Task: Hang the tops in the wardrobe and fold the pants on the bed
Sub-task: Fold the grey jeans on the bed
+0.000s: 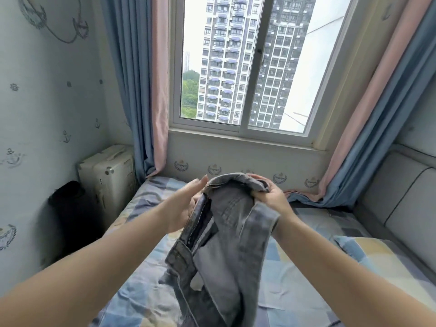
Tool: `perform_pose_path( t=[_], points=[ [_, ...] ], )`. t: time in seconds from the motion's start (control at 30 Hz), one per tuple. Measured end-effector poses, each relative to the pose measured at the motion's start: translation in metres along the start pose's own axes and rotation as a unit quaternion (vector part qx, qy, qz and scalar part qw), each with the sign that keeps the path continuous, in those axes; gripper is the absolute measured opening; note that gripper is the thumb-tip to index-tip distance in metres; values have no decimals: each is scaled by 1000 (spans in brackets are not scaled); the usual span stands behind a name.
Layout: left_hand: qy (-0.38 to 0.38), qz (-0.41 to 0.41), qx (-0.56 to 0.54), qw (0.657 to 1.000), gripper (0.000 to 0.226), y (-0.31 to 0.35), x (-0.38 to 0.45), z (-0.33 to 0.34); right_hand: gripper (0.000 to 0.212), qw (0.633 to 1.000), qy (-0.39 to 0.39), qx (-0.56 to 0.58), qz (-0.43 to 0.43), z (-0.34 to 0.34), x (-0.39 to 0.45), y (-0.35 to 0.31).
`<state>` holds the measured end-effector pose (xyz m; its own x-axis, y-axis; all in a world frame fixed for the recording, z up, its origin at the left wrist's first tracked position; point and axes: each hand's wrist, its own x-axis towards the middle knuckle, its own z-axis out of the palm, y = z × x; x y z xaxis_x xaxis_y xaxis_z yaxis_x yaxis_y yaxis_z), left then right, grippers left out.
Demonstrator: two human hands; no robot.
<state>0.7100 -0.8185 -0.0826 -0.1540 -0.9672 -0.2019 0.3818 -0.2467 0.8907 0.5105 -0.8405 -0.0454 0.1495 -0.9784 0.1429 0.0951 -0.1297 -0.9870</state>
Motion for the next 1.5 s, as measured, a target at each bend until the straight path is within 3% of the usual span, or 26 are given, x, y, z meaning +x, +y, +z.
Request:
perform_pose_path(
  t=[0.1, 0.2, 0.23, 0.43, 0.53, 0.63, 0.7, 0.73, 0.83, 0.93, 1.03, 1.1, 1.17, 1.23, 1.3, 1.4, 1.47, 1.5],
  points=[
    [-18, -30, -18, 999, 58, -26, -10, -15, 23, 972, 55, 209, 91, 14, 24, -19],
    [59, -35, -60, 996, 76, -59, -17, -38, 29, 969, 100, 202, 98, 31, 36, -25],
    [54, -43, -107, 992, 81, -71, -19, -48, 28, 965, 117, 216, 95, 35, 38, -26],
    [55, -112, -215, 969, 68, -142, -35, -69, 27, 895, 151, 405, 112, 36, 56, -27],
    [-16, -197, -221, 955, 75, -161, -43, -58, 30, 914, 183, 351, 89, 32, 64, -18],
    [-56, -196, -241, 949, 64, -159, -42, -42, 23, 953, 189, 229, 57, 24, 69, -8],
    [-37, -159, -223, 961, 41, -149, -37, -35, 23, 969, 189, 154, 41, 15, 71, -3],
    [-23, -146, -215, 965, 36, -145, -33, -35, 27, 965, 195, 169, 48, 7, 72, -1],
    [65, -108, -169, 978, 34, -123, -18, -49, 32, 966, 195, 156, 72, -21, 73, 3],
    [113, -37, -67, 991, 40, -84, -12, -71, 34, 982, 143, 32, 115, -58, 68, 16],
    [131, 17, 176, 975, 45, -44, -11, -88, 34, 977, 69, -163, 117, -89, 55, 35],
    [133, 42, 351, 926, 42, -22, -8, -89, 30, 938, 3, -343, 58, -96, 49, 42],
    [101, 60, 464, 878, 37, -3, -4, -78, 30, 864, -70, -497, -36, -92, 44, 41],
    [41, 76, 522, 848, 26, 12, -2, -58, 34, 810, -140, -557, -115, -81, 40, 32],
    [-14, 85, 516, 852, 31, 16, 2, -36, 36, 760, -230, -578, -188, -67, 37, 19],
    [-66, 133, 541, 827, 67, 14, 16, 1, 24, 654, -299, -608, -338, -38, 33, -5],
    [-116, 141, 495, 849, 90, 16, 22, 23, 14, 599, -315, -599, -428, -18, 28, -21],
    [-146, 129, 460, 866, 89, 21, 24, 31, 11, 577, -320, -593, -461, -10, 26, -29]
  ],
)
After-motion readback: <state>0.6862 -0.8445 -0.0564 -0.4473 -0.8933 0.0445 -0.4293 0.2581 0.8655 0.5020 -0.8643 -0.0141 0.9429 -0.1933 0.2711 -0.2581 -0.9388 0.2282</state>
